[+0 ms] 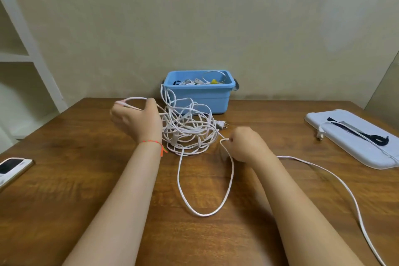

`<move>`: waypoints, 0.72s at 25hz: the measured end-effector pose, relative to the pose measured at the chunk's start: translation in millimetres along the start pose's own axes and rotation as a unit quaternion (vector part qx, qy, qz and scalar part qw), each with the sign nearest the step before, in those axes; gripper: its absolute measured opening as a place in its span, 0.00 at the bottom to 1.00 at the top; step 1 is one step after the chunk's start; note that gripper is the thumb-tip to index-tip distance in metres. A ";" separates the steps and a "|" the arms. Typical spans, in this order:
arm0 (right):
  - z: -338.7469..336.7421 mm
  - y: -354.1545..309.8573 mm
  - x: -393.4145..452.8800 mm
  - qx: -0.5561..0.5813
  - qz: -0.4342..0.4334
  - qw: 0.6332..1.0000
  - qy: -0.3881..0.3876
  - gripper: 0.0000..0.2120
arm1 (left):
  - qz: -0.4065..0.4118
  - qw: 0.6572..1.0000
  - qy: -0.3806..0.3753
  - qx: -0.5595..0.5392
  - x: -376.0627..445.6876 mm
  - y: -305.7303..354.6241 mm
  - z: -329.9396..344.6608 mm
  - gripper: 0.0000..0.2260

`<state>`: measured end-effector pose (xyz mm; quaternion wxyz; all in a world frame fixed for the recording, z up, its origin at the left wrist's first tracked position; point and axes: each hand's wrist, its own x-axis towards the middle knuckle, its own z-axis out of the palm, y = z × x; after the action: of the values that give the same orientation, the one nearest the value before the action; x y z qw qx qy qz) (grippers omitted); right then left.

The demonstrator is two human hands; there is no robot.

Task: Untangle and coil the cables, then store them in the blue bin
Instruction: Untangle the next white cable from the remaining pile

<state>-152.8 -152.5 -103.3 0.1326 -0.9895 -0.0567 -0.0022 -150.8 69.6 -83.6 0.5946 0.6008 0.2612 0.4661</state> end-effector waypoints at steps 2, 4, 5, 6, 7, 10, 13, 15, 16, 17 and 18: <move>-4.4 -3.8 -6.9 -0.066 0.024 0.997 -0.044 0.08 | 0.065 0.997 -0.006 0.046 -0.9 3.4 1.0 0.21; -6.7 -8.7 -10.8 -0.024 -0.040 0.999 -0.004 0.04 | 0.095 0.981 -0.105 0.131 -8.8 9.2 5.5 0.11; -6.5 -12.1 -12.5 0.056 -0.074 0.996 0.017 0.05 | 0.094 0.964 -0.180 0.170 -15.2 11.7 8.0 0.09; -6.2 -16.1 -14.0 0.149 -0.091 0.984 0.022 0.06 | 0.085 0.946 -0.242 0.197 -20.8 12.1 10.4 0.14; -4.7 -18.6 -14.3 0.219 -0.094 0.971 0.022 0.06 | 0.069 0.934 -0.278 0.215 -25.6 9.6 12.3 0.20; 0.7 -16.5 -9.7 0.289 -0.070 0.954 0.024 0.06 | 0.071 0.934 -0.249 0.246 -30.9 0.1 18.9 0.28; 2.3 -10.1 -6.1 0.292 -0.068 0.953 0.032 0.04 | 0.106 0.926 -0.267 0.245 -26.5 -8.3 21.0 0.23; 3.1 -9.3 -5.2 0.283 -0.062 0.955 0.063 0.09 | 0.099 0.904 -0.338 0.242 -26.6 -11.3 18.5 0.22; 3.0 -10.7 -4.7 0.270 -0.048 0.957 0.095 0.11 | 0.091 0.889 -0.378 0.243 -27.3 -14.9 17.3 0.22; 2.3 -13.0 -5.0 0.242 -0.028 0.961 0.131 0.12 | 0.083 0.873 -0.416 0.242 -27.5 -20.6 16.6 0.22; 1.3 -15.6 -5.8 0.200 -0.008 0.966 0.163 0.14 | 0.077 0.858 -0.446 0.243 -28.8 -24.8 15.3 0.21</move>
<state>-160.3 -137.9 -100.6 0.3354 -0.9287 -0.0416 -0.1527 -143.9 41.3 -112.3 0.4452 0.8877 0.0261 0.1145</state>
